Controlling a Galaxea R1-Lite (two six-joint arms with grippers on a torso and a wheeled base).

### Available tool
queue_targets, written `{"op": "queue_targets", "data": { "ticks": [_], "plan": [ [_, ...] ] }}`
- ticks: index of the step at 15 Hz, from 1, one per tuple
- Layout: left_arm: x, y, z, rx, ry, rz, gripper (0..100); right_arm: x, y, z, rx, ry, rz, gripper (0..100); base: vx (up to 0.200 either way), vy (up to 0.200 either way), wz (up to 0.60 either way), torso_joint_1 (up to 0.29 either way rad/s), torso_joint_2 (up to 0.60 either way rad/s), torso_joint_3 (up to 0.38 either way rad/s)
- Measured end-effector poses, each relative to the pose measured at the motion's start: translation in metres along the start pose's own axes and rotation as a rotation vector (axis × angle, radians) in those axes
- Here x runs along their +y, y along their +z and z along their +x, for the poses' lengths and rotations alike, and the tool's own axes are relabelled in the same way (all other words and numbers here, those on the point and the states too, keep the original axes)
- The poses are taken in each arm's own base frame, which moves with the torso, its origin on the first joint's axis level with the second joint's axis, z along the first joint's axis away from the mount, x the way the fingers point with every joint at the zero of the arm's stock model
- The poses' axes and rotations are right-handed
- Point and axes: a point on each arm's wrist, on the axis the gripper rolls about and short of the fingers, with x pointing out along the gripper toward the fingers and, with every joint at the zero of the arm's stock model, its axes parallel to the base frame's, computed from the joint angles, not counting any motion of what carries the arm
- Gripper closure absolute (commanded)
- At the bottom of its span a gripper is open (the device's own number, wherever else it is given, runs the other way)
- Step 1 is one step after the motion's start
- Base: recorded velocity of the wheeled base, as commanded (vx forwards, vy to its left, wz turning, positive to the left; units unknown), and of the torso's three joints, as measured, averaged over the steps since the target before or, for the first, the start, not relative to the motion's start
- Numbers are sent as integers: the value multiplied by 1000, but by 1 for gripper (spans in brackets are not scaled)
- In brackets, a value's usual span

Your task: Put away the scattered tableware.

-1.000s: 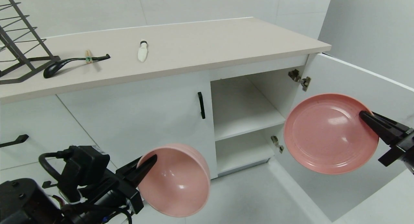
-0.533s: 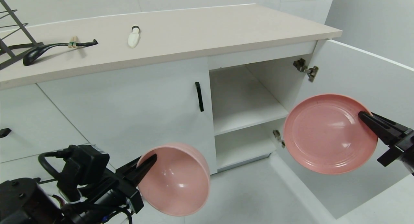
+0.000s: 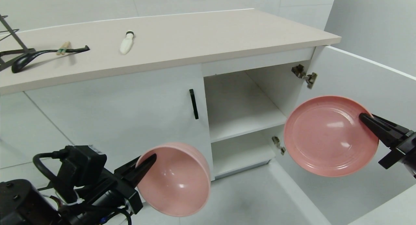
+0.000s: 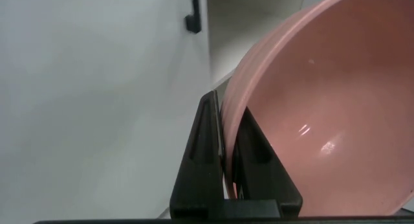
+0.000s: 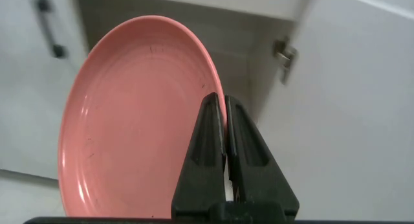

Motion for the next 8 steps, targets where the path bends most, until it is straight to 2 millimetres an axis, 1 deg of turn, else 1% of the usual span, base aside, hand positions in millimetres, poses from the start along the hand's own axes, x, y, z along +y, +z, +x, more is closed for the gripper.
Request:
{"op": "queue_targets", "data": {
  "ticks": [5,7,8],
  "plan": [
    [1,8,-6,-45,1,1,100,7,-16,-15,94,13,32,100,0,0,0,0,0,0],
    [0,8,-6,-49,-17,32,100,9,-19,-16,109,17,38,100,0,0,0,0,0,0],
    [0,8,-5,-48,-21,89,100,9,-22,-16,123,19,43,100,0,0,0,0,0,0]
  ]
}}
